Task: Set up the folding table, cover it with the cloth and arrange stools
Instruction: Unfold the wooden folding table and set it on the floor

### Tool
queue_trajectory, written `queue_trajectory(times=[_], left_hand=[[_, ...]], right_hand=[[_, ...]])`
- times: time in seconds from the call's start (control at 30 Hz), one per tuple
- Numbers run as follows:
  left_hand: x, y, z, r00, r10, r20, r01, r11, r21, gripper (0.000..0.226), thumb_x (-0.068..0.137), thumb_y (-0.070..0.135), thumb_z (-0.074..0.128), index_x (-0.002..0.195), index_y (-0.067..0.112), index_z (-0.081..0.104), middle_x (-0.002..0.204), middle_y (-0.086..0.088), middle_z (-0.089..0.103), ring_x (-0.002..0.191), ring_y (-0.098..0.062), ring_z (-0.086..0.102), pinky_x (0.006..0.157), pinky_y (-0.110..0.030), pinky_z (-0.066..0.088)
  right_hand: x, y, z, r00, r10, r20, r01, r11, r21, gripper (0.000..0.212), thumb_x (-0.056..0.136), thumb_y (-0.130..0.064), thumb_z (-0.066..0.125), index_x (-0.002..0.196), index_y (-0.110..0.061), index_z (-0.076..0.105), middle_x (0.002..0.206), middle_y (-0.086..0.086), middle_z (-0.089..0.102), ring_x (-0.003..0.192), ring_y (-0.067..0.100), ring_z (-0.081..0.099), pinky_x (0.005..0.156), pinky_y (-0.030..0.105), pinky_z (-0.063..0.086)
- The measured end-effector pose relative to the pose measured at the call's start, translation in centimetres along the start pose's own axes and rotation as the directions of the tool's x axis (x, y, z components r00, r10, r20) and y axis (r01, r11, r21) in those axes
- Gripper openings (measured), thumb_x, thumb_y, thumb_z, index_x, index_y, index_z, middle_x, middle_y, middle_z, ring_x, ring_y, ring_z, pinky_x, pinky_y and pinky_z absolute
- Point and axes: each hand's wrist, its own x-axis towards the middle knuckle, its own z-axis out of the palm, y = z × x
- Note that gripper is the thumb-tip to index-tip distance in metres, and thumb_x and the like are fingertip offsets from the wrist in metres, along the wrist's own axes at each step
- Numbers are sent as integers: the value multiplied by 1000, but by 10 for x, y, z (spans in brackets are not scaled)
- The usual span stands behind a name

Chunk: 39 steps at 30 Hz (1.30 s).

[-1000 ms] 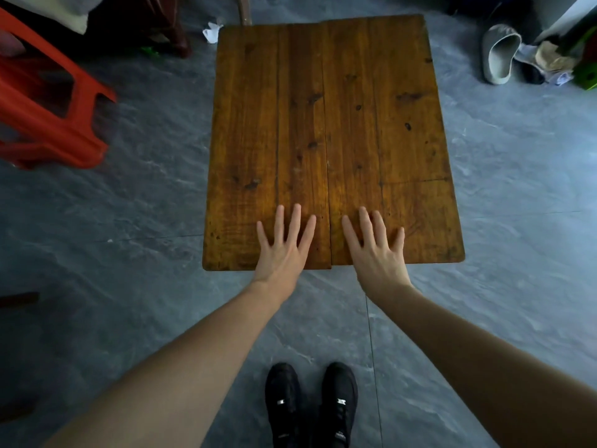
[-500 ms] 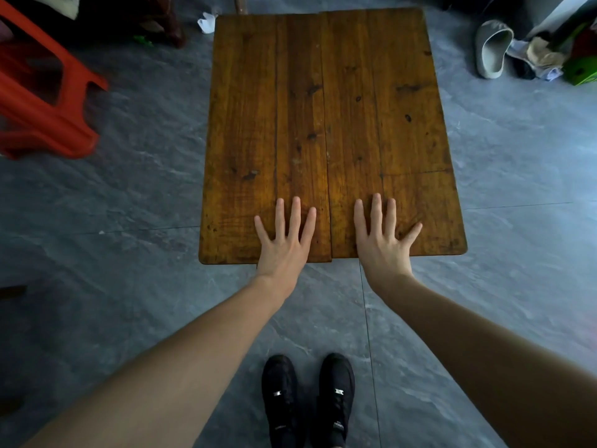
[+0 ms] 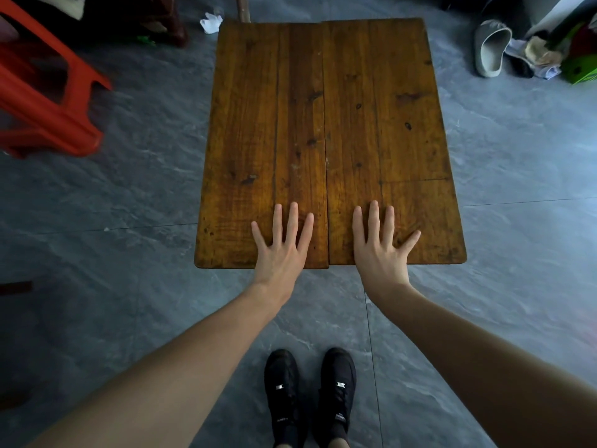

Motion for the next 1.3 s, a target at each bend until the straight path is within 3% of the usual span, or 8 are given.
queue_trajectory(times=[0.27,0.5,1.3], left_hand=[[-21,14,8,998,36,42,-37,999,27,131,75,12,78,146,16,-31,151,-27,-32,139,-52,-21,109,-72,13],[-41,22,14,997,55,60,-58,997,52,133,74,15,80,145,13,-32,150,-29,-33,139,-52,-22,110,-72,10],[-69,36,25,994,33,104,-41,997,72,133,75,20,79,144,13,-35,148,-29,-36,137,-52,-26,109,-73,7]], right_hand=[[-26,3,10,999,-5,33,7,999,-39,99,81,-14,72,155,-8,7,159,25,10,144,48,15,93,79,33],[-49,2,18,998,-20,63,22,999,-35,104,81,-18,73,156,-9,1,160,25,4,145,47,10,96,78,31],[-81,-1,28,997,-12,80,14,1000,-17,97,82,-18,71,155,-8,8,159,25,10,144,49,15,93,79,32]])
